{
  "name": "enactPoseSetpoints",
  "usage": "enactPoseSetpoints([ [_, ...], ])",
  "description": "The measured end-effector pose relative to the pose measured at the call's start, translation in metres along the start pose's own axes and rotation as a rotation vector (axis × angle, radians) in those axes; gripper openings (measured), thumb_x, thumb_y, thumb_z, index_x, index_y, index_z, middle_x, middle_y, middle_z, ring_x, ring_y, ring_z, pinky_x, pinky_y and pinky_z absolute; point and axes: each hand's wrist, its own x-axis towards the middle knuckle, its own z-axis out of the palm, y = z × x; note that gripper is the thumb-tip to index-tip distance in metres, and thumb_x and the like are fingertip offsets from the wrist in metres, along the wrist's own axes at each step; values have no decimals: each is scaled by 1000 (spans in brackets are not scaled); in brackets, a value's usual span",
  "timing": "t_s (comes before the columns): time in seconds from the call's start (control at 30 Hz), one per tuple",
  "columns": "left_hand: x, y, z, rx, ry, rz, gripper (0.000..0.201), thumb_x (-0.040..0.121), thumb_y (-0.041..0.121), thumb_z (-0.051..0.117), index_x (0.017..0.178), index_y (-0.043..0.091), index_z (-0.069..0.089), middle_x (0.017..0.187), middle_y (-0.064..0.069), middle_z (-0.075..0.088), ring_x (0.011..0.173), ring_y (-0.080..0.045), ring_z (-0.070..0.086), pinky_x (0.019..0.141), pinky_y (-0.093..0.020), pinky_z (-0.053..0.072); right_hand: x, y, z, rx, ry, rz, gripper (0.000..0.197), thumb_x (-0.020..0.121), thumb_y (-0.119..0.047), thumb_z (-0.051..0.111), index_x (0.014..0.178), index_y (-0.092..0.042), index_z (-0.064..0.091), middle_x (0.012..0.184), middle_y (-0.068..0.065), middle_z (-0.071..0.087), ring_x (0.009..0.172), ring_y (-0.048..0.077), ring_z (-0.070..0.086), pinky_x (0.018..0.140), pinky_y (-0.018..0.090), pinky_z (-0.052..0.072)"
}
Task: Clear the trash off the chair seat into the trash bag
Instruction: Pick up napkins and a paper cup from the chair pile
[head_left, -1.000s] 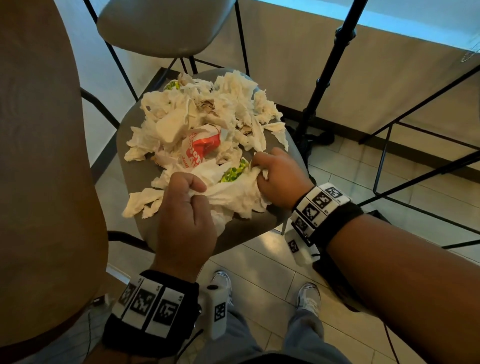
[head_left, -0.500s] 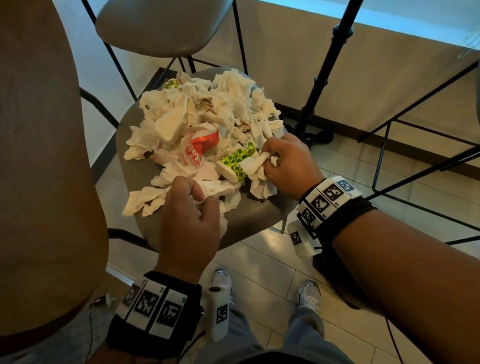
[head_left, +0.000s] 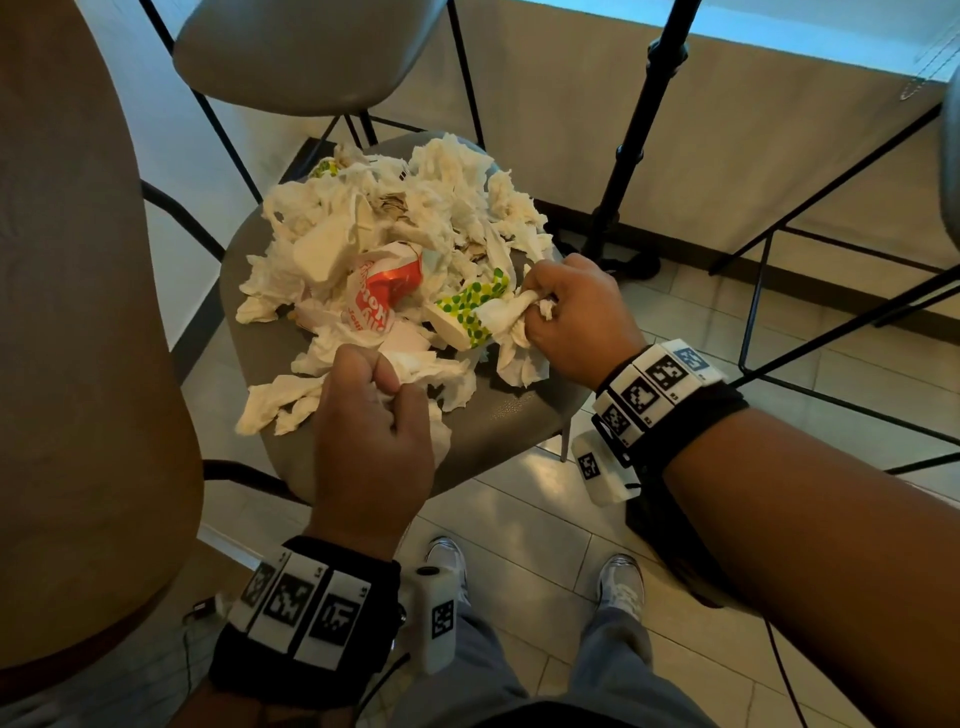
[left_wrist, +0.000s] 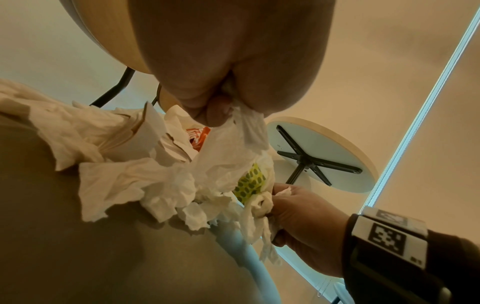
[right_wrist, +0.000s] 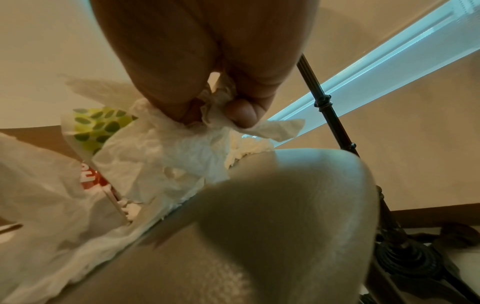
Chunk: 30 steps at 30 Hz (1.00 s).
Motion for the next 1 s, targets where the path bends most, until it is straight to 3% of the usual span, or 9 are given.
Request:
enactPoseSetpoints([
  [0.07, 0, -1, 2, -4, -3, 9, 25, 92, 6, 61, 86, 18, 39, 75, -2, 45, 69, -21, 48, 58, -16, 35, -1, 1, 0, 3, 1, 6, 13, 92, -23, 63, 101, -19, 69, 98, 1, 53, 85, 12, 48, 66, 14, 32],
  [0.23, 1, 2, 1, -19, 11, 26, 25, 92, 10, 61, 86, 18, 39, 79, -13, 52, 73, -29, 55, 58, -29, 41, -4, -2, -11, 52, 44, 9, 10, 91, -21, 64, 99, -18, 70, 99, 4, 56, 84, 12, 49, 66, 15, 36],
  [0.4, 5, 11, 0, -34, 41, 69, 28, 90, -1, 61, 85, 16, 39, 78, -15, 51, 71, -32, 53, 59, -49, 47, -8, -7, -47, 111, 141, -9, 11, 89, -21, 65, 98, -19, 70, 100, 6, 60, 88, 15, 54, 74, 20, 42],
  [0.53, 9, 29, 1, -33, 71, 133, 20, 90, 8, 54, 87, 21, 38, 78, -13, 50, 68, -34, 54, 58, -55, 49, -18, -8, -81, 170, 203, -9, 8, 88, -20, 67, 96, -19, 70, 98, 4, 64, 89, 15, 56, 74, 15, 39],
  [0.67, 13, 56, 8, -87, 38, 209, 19, 92, 3, 55, 90, 16, 41, 80, -14, 48, 70, -32, 50, 60, -55, 48, -41, 0, -121, 195, 282, -4, 7, 88, -19, 68, 95, -20, 69, 95, 3, 64, 88, 17, 59, 77, 20, 46],
  [0.7, 14, 65, 11, -114, 13, 234, 18, 92, 3, 55, 91, 14, 42, 81, -16, 48, 70, -34, 50, 59, -55, 47, -49, 5, -131, 199, 301, -1, 7, 88, -18, 68, 94, -23, 68, 93, 2, 64, 87, 16, 58, 77, 20, 46],
  [0.8, 16, 92, 32, -211, -70, 232, 22, 91, 8, 53, 88, 26, 41, 77, -21, 45, 64, -41, 51, 53, -53, 43, -76, 26, -162, 208, 382, 16, 16, 87, -14, 69, 90, -28, 63, 89, 1, 63, 83, 11, 56, 74, 9, 42],
  [0.87, 13, 112, 54, -265, -141, 226, 19, 90, 12, 52, 86, 26, 39, 73, -23, 45, 60, -40, 52, 50, -54, 42, -97, 48, -180, 191, 447, 47, 18, 86, -13, 69, 90, -29, 63, 88, 5, 64, 81, 13, 58, 74, 9, 41],
  [1.0, -8, 153, 117, -341, -325, 272, 31, 94, 8, 53, 84, 33, 37, 72, -6, 46, 58, -16, 54, 52, -43, 47, -151, 108, -204, 145, 501, 217, 16, 87, -15, 70, 93, -28, 63, 91, 0, 62, 82, 1, 55, 76, 2, 37],
])
